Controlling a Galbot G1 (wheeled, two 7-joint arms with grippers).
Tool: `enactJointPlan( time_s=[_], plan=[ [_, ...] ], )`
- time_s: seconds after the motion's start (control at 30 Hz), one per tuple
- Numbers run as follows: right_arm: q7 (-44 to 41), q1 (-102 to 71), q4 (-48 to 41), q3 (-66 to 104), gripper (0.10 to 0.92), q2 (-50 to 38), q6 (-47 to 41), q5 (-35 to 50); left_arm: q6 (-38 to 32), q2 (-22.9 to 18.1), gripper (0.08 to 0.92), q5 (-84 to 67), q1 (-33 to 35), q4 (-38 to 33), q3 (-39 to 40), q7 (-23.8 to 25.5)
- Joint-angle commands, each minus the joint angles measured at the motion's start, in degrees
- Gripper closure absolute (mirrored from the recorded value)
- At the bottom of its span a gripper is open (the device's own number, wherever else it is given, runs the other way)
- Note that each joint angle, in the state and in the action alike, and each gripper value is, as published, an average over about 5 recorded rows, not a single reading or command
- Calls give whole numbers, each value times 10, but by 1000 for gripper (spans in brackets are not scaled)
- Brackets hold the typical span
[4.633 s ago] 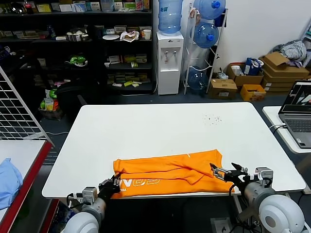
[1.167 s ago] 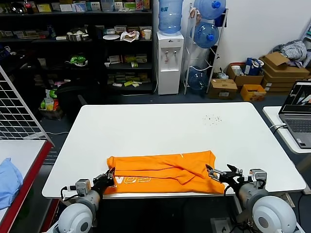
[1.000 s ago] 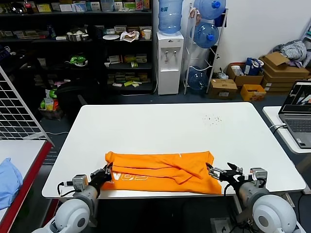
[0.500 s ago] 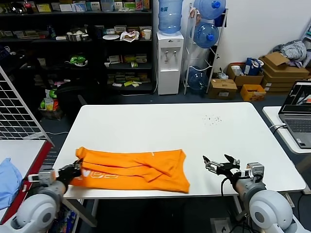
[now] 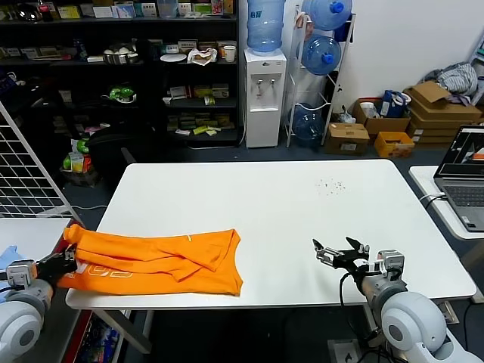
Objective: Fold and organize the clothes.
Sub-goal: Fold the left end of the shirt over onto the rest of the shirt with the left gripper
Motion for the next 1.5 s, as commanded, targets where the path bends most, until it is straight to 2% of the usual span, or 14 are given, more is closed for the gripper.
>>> enactJointPlan(
  time_s=[0.03,0.13,0.27,0.57,0.73,1.03,1.33,1.43,1.5],
  plan=[
    [3,-6,0,2,104,13,0,-14,22,-45,881,-114,-31,-150,71,-114],
    [4,-25,7,15,104,23,0,-20,25,-91,881,-148,-131,-180,186,-157],
    [3,-61,20,42,104,36,1,-30,25,-146,881,-162,-241,-163,303,-183],
    [-2,-104,36,75,104,55,5,-47,25,-228,881,-162,-369,-97,409,-201],
    [-1,-101,35,72,104,57,4,-48,24,-251,881,-161,-393,-88,436,-211],
    [-1,-94,32,69,104,54,4,-46,23,-260,881,-144,-398,-73,453,-215],
    [-2,-93,32,67,104,54,4,-45,19,-271,881,-119,-396,-44,451,-196],
    [-2,-93,31,67,104,53,4,-44,15,-276,859,-114,-398,-37,445,-188],
    [-2,-92,31,67,104,53,4,-43,14,-276,816,-113,-399,-34,442,-186]
  ],
)
